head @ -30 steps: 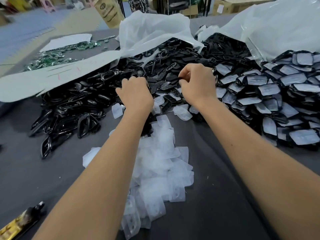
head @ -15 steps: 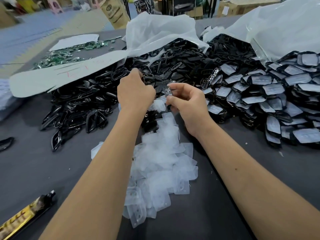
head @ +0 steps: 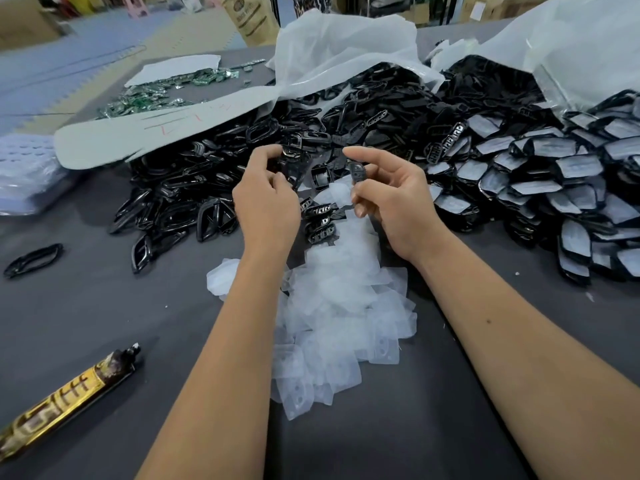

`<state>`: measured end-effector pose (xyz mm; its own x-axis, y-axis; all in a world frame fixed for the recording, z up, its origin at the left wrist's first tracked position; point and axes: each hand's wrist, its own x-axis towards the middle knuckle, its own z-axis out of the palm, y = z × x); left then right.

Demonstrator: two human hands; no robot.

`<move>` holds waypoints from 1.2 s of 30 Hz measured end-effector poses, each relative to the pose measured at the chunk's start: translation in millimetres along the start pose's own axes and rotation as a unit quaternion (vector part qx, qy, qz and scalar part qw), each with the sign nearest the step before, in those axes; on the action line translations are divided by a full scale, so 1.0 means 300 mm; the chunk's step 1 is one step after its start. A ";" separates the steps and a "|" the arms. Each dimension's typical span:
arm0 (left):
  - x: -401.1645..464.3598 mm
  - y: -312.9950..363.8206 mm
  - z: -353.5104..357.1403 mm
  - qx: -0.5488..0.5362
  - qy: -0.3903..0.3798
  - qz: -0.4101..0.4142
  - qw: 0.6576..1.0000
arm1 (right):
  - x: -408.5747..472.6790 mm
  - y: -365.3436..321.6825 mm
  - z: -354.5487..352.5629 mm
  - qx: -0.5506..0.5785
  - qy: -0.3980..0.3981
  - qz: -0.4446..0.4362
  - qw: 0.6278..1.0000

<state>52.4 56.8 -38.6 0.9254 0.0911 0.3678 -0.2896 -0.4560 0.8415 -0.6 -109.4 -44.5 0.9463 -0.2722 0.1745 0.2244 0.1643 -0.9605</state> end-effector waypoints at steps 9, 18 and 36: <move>-0.010 0.018 0.032 -0.230 -0.152 -0.126 0.953 | -0.002 0.002 0.008 0.022 0.018 0.010 1.000; -0.007 0.006 0.011 -0.175 -0.042 -0.125 0.976 | 0.004 0.015 0.013 0.008 0.111 -0.020 0.994; -0.011 -0.003 0.028 -0.256 -0.091 -0.165 0.948 | 0.002 0.018 0.014 0.014 0.108 -0.043 0.993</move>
<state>51.8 49.5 -44.0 0.9997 -0.0209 0.0162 -0.0148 0.0652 0.9978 2.3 -104.7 -48.6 0.8525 -0.4822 0.2019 0.3107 0.1568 -0.9375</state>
